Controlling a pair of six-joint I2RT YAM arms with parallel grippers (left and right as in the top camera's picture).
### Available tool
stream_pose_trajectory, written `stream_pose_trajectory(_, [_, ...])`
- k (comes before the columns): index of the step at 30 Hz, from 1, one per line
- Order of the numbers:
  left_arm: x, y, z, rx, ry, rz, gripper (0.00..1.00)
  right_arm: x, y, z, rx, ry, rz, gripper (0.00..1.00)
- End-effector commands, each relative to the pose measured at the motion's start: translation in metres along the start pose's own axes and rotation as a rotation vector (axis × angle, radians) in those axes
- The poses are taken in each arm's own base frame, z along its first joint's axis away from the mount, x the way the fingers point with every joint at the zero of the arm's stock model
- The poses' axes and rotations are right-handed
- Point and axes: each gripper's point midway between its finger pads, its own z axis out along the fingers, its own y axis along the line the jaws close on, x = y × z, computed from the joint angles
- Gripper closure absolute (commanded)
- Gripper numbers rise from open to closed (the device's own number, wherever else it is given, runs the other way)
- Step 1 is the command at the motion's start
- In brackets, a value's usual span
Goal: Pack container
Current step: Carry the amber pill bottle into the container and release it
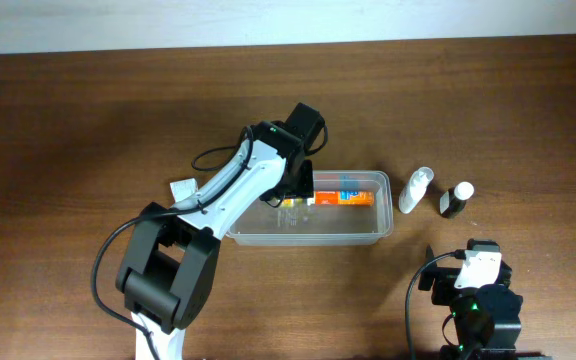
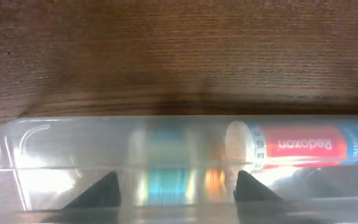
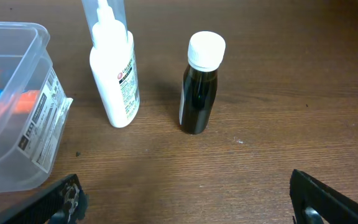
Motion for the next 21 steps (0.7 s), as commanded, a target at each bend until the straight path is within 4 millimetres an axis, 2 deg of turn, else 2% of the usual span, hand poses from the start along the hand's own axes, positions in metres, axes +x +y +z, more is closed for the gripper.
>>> stream_pose_trajectory(1, [0.002, 0.001, 0.005, -0.017, 0.002, 0.000, 0.39, 0.001, -0.002, 0.001, 0.008, -0.001, 0.015, 0.02])
stream_pose_trajectory(7, [0.003, 0.000, 0.004, -0.014, 0.006, 0.002, 0.37, 0.001, -0.002, 0.001, 0.008, -0.001, 0.015, 0.02])
stream_pose_trajectory(11, [0.004, -0.006, -0.006, 0.026, 0.011, 0.042, 0.41, 0.001, -0.002, 0.001, 0.008, -0.001, 0.015, 0.02])
stream_pose_trajectory(14, [0.000, -0.010, -0.033, 0.058, -0.024, 0.048, 0.41, 0.001, -0.002, 0.001, 0.008, -0.001, 0.015, 0.02])
stream_pose_trajectory(18, [-0.008, -0.016, -0.096, 0.125, -0.131, 0.102, 0.38, 0.001, -0.002, 0.001, 0.008, -0.001, 0.015, 0.02])
stream_pose_trajectory(20, [-0.013, -0.015, -0.129, 0.160, -0.208, 0.151, 0.19, 0.001, -0.002, 0.001, 0.008, -0.001, 0.015, 0.02])
stream_pose_trajectory(21, [-0.015, -0.012, -0.146, 0.171, -0.248, 0.176, 0.13, 0.001, -0.002, 0.001, 0.008, -0.001, 0.015, 0.02])
